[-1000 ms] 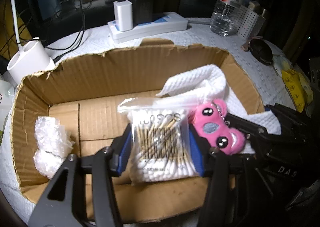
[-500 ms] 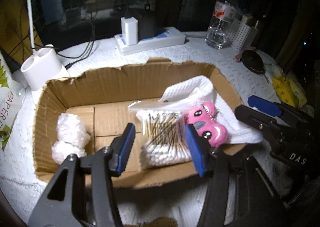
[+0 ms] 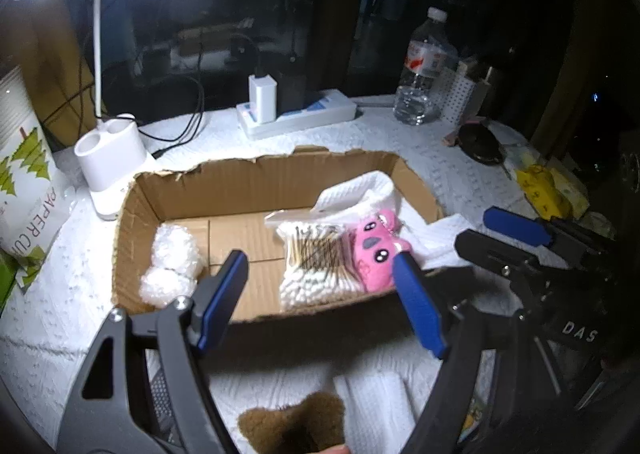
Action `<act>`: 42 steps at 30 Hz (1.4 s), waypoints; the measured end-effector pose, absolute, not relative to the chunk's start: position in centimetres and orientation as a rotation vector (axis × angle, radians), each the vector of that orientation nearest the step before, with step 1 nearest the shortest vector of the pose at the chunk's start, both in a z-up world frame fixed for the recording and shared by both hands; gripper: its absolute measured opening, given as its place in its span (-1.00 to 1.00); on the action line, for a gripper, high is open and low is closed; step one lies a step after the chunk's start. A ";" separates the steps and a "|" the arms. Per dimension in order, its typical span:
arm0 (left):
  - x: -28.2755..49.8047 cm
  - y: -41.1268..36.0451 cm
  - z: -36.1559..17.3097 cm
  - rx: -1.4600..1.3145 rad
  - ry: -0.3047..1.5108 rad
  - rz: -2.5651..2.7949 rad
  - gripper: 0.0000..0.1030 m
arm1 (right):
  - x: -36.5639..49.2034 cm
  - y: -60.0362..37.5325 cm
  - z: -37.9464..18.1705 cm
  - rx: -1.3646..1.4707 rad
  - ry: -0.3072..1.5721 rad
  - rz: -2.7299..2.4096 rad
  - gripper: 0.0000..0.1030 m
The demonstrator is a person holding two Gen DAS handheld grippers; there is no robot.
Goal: Organize soft objects
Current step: 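Move the right gripper to the duck tissue pack while the left gripper moves to the white cloth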
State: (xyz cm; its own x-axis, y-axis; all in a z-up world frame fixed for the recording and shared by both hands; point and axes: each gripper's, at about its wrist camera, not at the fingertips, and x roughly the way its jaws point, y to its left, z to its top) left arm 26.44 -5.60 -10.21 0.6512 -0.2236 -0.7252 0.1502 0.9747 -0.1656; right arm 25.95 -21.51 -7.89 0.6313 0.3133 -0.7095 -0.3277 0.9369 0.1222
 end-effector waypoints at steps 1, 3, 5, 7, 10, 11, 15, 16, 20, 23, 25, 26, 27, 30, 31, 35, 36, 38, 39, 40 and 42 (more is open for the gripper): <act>26.1 -5.5 -10.0 -0.093 0.829 -0.213 0.48 | 25.6 -21.4 -7.7 -0.022 0.804 0.367 0.08; 25.4 -5.4 -9.6 -0.094 0.819 -0.215 0.48 | 25.0 -21.2 -7.4 -0.025 0.797 0.368 0.08; 24.8 -5.2 -9.3 -0.096 0.809 -0.214 0.48 | 24.5 -21.1 -7.1 -0.030 0.792 0.368 0.08; 24.1 -4.9 -9.0 -0.100 0.799 -0.214 0.48 | 23.8 -20.9 -6.9 -0.034 0.787 0.369 0.08; 23.0 -4.7 -8.6 -0.100 0.785 -0.217 0.48 | 22.9 -20.6 -6.6 -0.041 0.780 0.370 0.08; 22.5 -4.6 -8.5 -0.098 0.780 -0.218 0.48 | 22.5 -20.5 -6.5 -0.043 0.778 0.372 0.08; 21.2 -4.2 -8.4 -0.099 0.769 -0.218 0.48 | 21.4 -20.2 -6.4 -0.049 0.777 0.373 0.08; 20.8 -4.1 -8.4 -0.099 0.767 -0.218 0.48 | 21.0 -20.1 -6.4 -0.052 0.777 0.374 0.08; 19.5 -3.9 -8.5 -0.100 0.762 -0.218 0.48 | 19.8 -19.7 -6.4 -0.062 0.776 0.377 0.08; 18.8 -3.8 -8.5 -0.102 0.757 -0.219 0.48 | 18.9 -19.5 -6.3 -0.067 0.774 0.376 0.16; 18.2 -3.7 -8.4 -0.103 0.751 -0.219 0.48 | 18.4 -19.5 -6.3 -0.067 0.770 0.374 0.20; 17.9 -3.6 -8.4 -0.105 0.749 -0.219 0.48 | 18.2 -19.4 -6.2 -0.069 0.769 0.373 0.20; 17.7 -3.6 -8.4 -0.107 0.748 -0.219 0.48 | 17.9 -19.4 -6.2 -0.071 0.768 0.372 0.20; 17.0 -3.4 -8.5 -0.111 0.748 -0.221 0.48 | 17.1 -19.3 -6.2 -0.079 0.765 0.369 0.21; 16.7 -3.3 -8.6 -0.111 0.748 -0.222 0.48 | 16.9 -19.3 -6.3 -0.080 0.766 0.368 0.21; 15.8 -3.1 -9.0 -0.116 0.752 -0.222 0.48 | 16.2 -19.3 -6.7 -0.082 0.773 0.364 0.21; 15.7 -3.0 -9.1 -0.118 0.753 -0.222 0.48 | 16.0 -19.2 -6.9 -0.082 0.776 0.364 0.21; 15.3 -2.9 -9.5 -0.124 0.760 -0.220 0.48 | 15.7 -19.1 -7.3 -0.086 0.785 0.365 0.21; 15.1 -2.9 -9.7 -0.125 0.763 -0.221 0.48 | 15.5 -19.1 -7.6 -0.090 0.789 0.365 0.21; 15.0 -2.8 -9.9 -0.126 0.766 -0.220 0.48 | 15.4 -19.0 -7.7 -0.091 0.792 0.365 0.21; 14.6 -2.8 -10.3 -0.128 0.774 -0.220 0.48 | 15.1 -19.0 -8.2 -0.093 0.801 0.365 0.21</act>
